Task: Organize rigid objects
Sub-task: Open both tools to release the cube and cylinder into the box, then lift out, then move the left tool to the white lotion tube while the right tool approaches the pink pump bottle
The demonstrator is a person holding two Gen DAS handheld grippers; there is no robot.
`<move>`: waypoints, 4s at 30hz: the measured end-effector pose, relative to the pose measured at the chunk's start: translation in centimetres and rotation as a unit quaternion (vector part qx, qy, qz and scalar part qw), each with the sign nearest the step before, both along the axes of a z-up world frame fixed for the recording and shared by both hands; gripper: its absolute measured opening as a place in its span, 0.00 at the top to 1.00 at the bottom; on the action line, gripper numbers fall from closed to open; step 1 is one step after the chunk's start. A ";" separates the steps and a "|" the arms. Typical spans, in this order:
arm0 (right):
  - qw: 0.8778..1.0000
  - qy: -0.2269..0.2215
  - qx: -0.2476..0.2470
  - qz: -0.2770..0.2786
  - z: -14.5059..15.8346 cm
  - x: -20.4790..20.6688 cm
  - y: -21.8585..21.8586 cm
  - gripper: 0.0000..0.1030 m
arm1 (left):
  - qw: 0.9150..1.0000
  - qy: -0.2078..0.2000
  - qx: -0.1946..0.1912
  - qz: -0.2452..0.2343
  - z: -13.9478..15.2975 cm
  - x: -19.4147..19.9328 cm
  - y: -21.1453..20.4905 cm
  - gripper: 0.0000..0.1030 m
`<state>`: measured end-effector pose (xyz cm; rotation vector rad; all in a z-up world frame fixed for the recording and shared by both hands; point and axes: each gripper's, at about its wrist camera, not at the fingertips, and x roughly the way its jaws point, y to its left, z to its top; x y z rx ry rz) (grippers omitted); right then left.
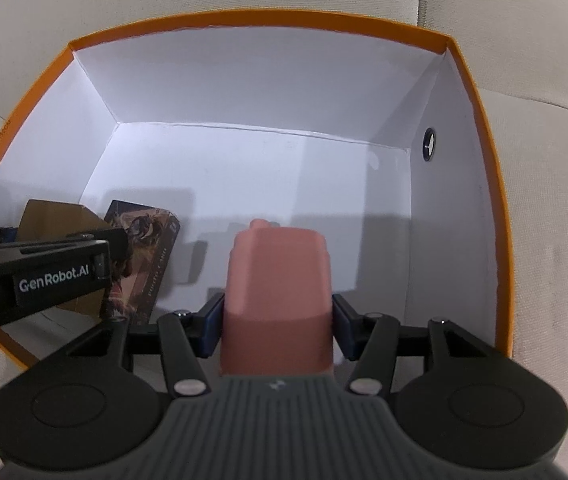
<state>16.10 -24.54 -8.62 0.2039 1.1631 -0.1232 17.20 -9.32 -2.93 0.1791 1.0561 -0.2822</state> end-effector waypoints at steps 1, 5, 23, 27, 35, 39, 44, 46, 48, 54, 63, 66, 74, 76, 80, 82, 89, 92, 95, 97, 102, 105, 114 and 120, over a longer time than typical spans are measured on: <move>1.000 0.000 -0.001 0.001 0.0 0.0 0.0 0.44 | 1.000 0.000 -0.001 -0.001 0.0 -0.1 0.0 0.27; 1.000 -0.002 -0.004 0.004 0.2 -0.1 0.2 0.41 | 1.000 0.001 -0.001 -0.001 0.2 -0.2 0.1 0.22; 0.999 -0.035 -0.031 0.022 3.4 -1.3 1.0 0.35 | 1.000 -0.005 -0.023 0.008 2.5 -1.1 0.6 0.18; 0.998 -0.050 -0.042 0.023 4.6 -1.8 1.4 0.26 | 0.999 -0.026 -0.024 0.011 4.3 -2.0 1.1 0.15; 0.995 -0.079 -0.048 0.033 7.7 -4.2 1.5 0.25 | 0.998 -0.056 -0.028 0.008 7.7 -4.6 3.4 0.14; 0.994 -0.092 -0.036 0.041 9.4 -6.6 1.4 0.24 | 0.999 -0.048 -0.017 -0.016 8.4 -6.6 4.8 0.14; 0.993 -0.109 -0.016 0.049 11.5 -9.5 1.1 0.15 | 0.999 -0.020 -0.039 -0.027 7.3 -9.4 7.3 0.14; 0.992 -0.114 -0.014 0.046 11.9 -10.4 1.1 0.15 | 0.999 -0.001 -0.036 -0.039 6.0 -10.3 7.8 0.14; 0.992 -0.119 -0.009 0.042 12.2 -11.5 1.1 0.14 | 0.998 0.004 -0.018 -0.058 4.5 -11.2 8.1 0.14; 0.992 -0.120 0.023 0.034 12.0 -14.3 0.6 0.12 | 0.984 0.013 0.073 -0.160 -0.4 -12.1 7.3 0.14; 0.992 -0.120 0.027 0.024 11.9 -14.7 -0.4 0.09 | 0.973 0.012 0.062 -0.224 -3.3 -11.3 6.6 0.10; 0.992 -0.117 0.033 0.028 11.5 -14.6 -0.5 0.09 | 0.972 0.010 0.062 -0.229 -4.0 -10.7 6.0 0.12; 0.993 -0.106 0.048 0.020 10.4 -14.1 -1.2 0.09 | 0.986 0.035 0.024 -0.162 -4.2 -7.8 7.3 0.17; 0.993 -0.103 0.047 0.019 10.1 -13.9 -1.2 0.08 | 0.990 0.041 0.028 -0.135 -4.1 -7.3 8.0 0.17; 0.995 -0.090 0.048 0.012 9.1 -13.6 -1.7 0.08 | 0.995 0.069 0.019 -0.064 -4.2 -6.0 10.1 0.20; 0.996 -0.078 0.047 0.009 8.3 -13.3 -2.1 0.08 | 0.996 0.059 0.008 -0.072 -3.9 -6.2 10.7 0.23; 0.997 -0.059 0.048 0.001 6.2 -12.9 -3.7 0.06 | 0.989 0.034 0.040 -0.140 -4.7 -8.0 8.9 0.16; 0.997 -0.053 0.055 0.012 4.9 -12.3 -4.5 0.06 | 0.991 0.062 0.041 -0.111 -4.3 -7.1 8.9 0.19; 0.996 -0.035 0.074 0.020 3.0 -11.9 -5.5 0.06 | 0.992 0.075 0.048 -0.089 -4.0 -6.2 8.8 0.20; 0.994 -0.031 0.106 0.022 1.8 -11.9 -6.2 0.06 | 0.992 0.079 0.047 -0.088 -4.0 -6.2 9.4 0.20; 0.990 -0.053 0.106 0.075 -0.1 -11.7 -6.6 0.04 | 0.992 0.086 0.045 -0.081 -4.5 -7.0 11.1 0.17; 0.989 -0.054 0.094 0.095 -1.2 -11.4 -6.3 0.03 | 0.991 0.089 0.049 -0.083 -4.8 -6.9 11.2 0.15; 0.983 -0.067 0.090 0.144 -2.4 -10.2 -5.7 0.03 | 0.991 0.094 0.044 -0.079 -5.2 -6.3 11.0 0.12; 0.979 -0.029 0.142 0.144 -1.7 -11.0 -6.5 0.01 | 0.991 0.094 0.046 -0.078 -5.0 -7.0 10.3 0.12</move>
